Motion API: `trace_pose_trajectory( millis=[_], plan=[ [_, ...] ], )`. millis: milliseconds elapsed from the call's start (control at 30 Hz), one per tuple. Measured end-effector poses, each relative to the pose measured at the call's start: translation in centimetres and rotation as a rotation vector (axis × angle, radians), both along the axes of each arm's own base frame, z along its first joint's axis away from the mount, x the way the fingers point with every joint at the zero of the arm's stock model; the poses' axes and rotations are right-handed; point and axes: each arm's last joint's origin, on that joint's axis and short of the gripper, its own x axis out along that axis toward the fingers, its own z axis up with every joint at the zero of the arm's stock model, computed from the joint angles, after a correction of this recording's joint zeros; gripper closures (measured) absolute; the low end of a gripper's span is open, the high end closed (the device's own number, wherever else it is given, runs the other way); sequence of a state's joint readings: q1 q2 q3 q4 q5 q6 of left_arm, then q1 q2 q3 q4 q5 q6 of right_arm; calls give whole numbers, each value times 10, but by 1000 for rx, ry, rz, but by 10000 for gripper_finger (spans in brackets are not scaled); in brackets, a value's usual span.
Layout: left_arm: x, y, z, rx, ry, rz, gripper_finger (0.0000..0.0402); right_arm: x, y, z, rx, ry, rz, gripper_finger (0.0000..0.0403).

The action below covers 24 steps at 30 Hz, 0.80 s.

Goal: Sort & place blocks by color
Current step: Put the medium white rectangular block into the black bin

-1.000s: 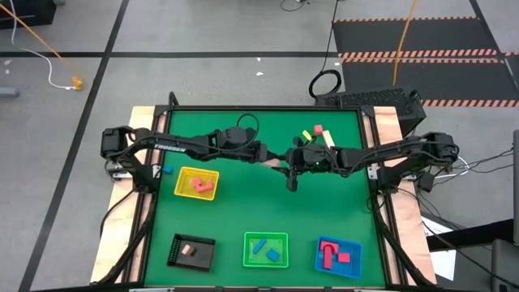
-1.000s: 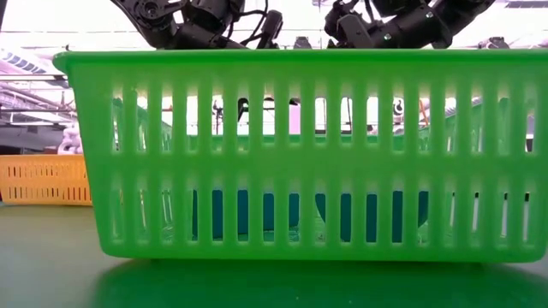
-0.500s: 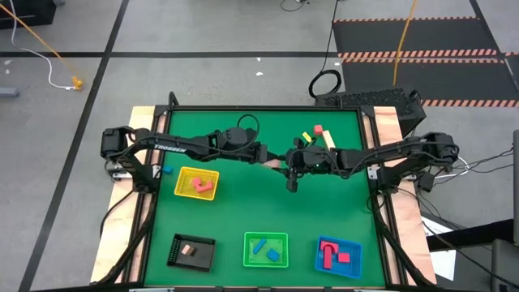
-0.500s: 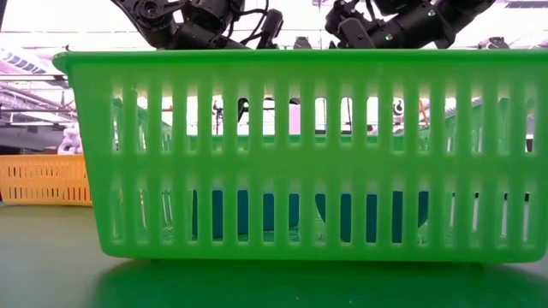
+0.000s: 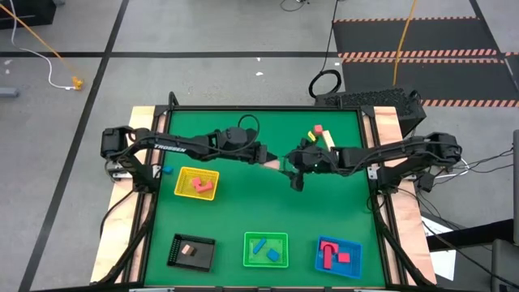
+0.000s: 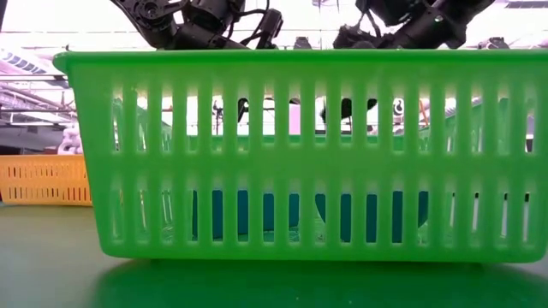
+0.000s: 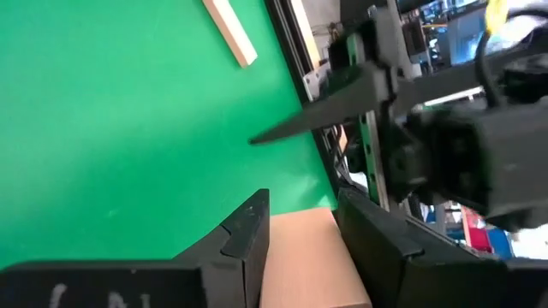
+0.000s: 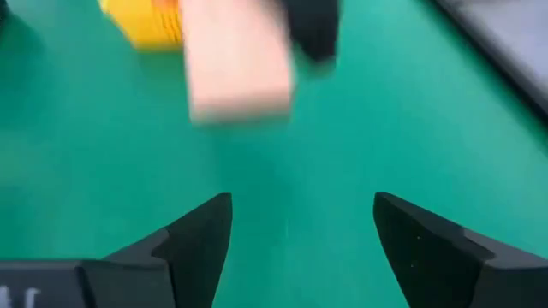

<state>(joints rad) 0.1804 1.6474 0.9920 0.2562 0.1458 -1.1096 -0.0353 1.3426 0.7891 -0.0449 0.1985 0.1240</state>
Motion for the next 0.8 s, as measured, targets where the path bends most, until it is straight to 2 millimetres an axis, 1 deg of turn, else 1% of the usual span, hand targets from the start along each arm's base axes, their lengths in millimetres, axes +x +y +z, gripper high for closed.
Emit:
trace_pose_trajectory(
  millis=[133, 200, 267, 367, 500, 667, 800],
  plan=[
    [-1, 6, 0, -1, -1, -5, 277, -16, -1, -3, 34, 132, -43, 125],
    [-1, 6, 0, -16, -7, -61, 277, -25, -5, -5, 25, 200, -101, 125],
    [-1, 1, 1, -13, -24, -173, 277, -35, -10, -8, 12, 274, -202, 124],
    [-2, -9, 2, -13, -58, -400, 277, -45, -21, -11, 25, 318, -411, 124],
    [-4, -24, 3, -97, -89, -657, 277, -57, -37, -15, 111, 335, -652, 124],
    [-9, -45, 1, -259, -55, -898, 277, -67, -53, -22, 167, 339, -796, 124],
    [-14, -66, -5, -386, 45, -1010, 277, -74, -63, -28, 257, 337, -855, 124]
  ],
)
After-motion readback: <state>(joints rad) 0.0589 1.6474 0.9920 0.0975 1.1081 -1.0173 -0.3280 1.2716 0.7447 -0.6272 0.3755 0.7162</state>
